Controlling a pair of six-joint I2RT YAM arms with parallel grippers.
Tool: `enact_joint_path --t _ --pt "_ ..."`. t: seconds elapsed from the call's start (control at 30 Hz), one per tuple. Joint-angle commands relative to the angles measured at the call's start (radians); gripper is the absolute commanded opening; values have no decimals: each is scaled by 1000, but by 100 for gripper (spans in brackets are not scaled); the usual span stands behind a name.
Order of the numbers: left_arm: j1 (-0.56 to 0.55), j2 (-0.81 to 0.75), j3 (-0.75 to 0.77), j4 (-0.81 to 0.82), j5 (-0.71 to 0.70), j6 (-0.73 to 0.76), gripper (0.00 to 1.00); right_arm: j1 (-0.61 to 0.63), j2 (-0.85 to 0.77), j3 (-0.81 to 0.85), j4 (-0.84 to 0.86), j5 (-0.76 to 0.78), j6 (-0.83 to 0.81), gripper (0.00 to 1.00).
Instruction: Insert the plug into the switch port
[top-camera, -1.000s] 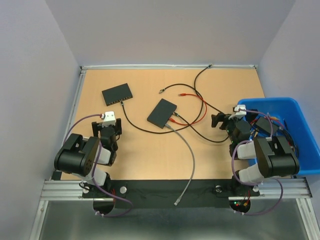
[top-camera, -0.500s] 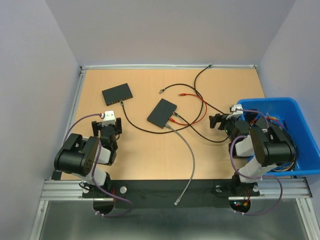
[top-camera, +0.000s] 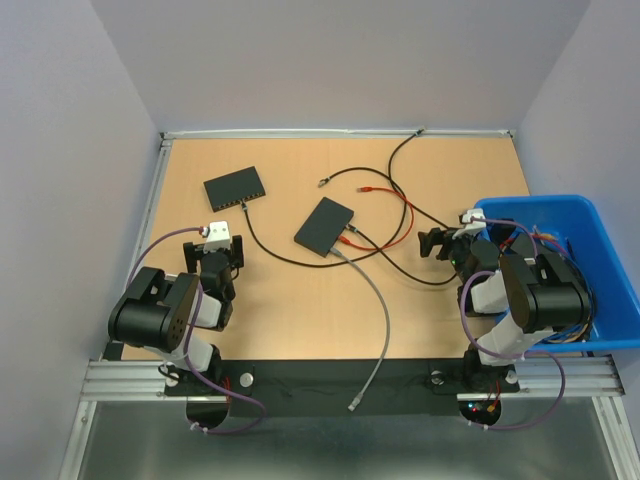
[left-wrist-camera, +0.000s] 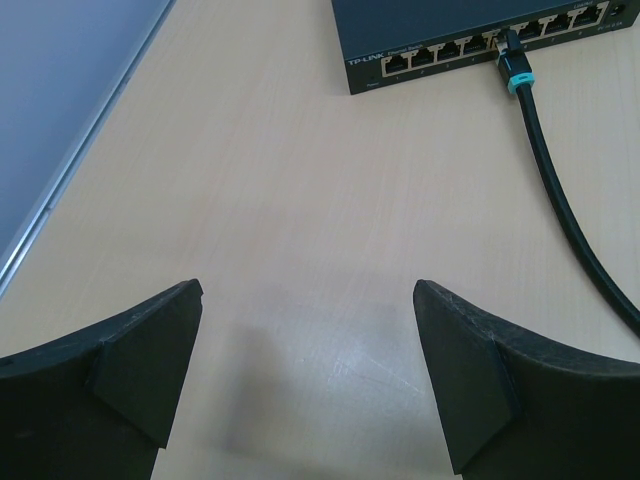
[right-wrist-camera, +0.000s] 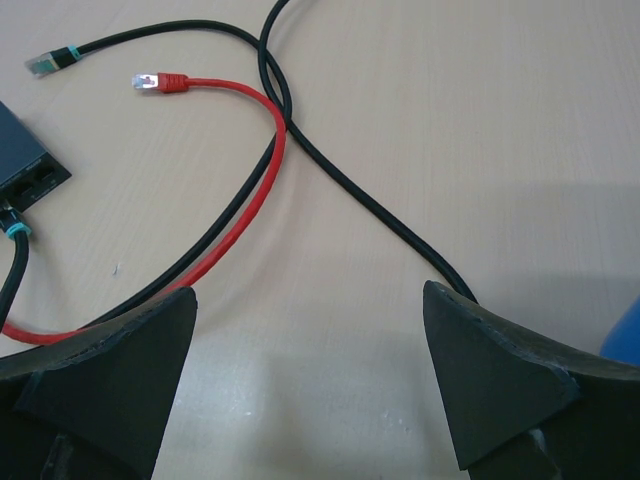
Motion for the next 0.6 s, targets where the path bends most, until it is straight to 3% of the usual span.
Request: enact_joint_path --t 0.0,0.2,0.57 --pt "5 -31 25 506 -4 -2 99 -50 -5 18 35 76 -10 100" --pt "42 -43 94 347 16 -48 99 -50 -3 18 37 76 -10 100" --pt "48 -42 101 338 22 -53 99 -50 -3 18 37 76 -10 100"
